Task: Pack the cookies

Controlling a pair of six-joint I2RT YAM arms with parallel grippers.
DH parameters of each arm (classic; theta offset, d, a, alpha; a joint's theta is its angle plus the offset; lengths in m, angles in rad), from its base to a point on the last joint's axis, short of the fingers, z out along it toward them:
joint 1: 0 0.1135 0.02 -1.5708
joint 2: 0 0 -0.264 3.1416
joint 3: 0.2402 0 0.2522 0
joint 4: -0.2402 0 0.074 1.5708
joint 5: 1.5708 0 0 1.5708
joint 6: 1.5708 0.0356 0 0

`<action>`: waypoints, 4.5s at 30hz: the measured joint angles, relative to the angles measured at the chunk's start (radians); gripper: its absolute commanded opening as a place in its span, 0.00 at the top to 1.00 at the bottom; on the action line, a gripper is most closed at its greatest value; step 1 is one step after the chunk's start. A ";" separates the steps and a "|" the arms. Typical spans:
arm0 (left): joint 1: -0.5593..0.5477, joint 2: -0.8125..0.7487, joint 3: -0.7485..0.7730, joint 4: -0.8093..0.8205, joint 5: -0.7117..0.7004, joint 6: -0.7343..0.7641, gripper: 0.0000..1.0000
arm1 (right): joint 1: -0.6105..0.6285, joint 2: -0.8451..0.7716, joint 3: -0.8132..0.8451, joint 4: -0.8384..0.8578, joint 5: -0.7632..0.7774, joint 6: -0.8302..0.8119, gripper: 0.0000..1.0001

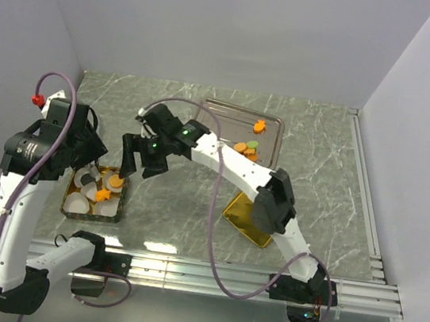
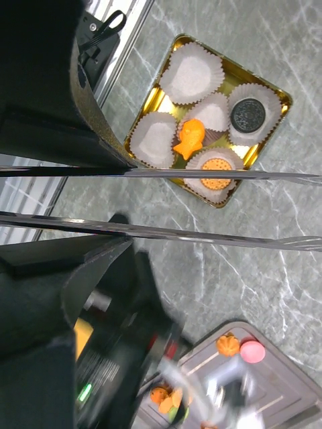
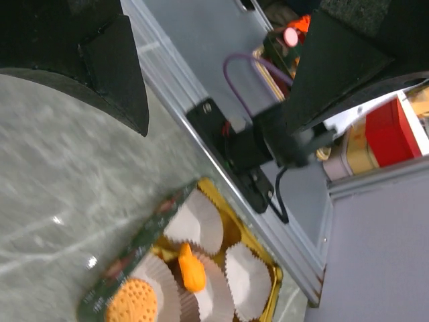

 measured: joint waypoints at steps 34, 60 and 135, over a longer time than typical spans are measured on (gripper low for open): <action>0.000 -0.087 -0.006 0.074 0.047 0.126 0.53 | 0.133 0.349 0.199 0.013 0.266 0.222 0.42; -0.007 -0.130 -0.110 0.111 0.064 0.133 0.55 | -0.043 0.074 -0.251 -0.050 0.527 0.134 0.76; -0.320 0.897 0.256 0.433 0.188 0.220 0.54 | -0.408 -1.146 -1.062 -0.336 0.832 0.108 0.15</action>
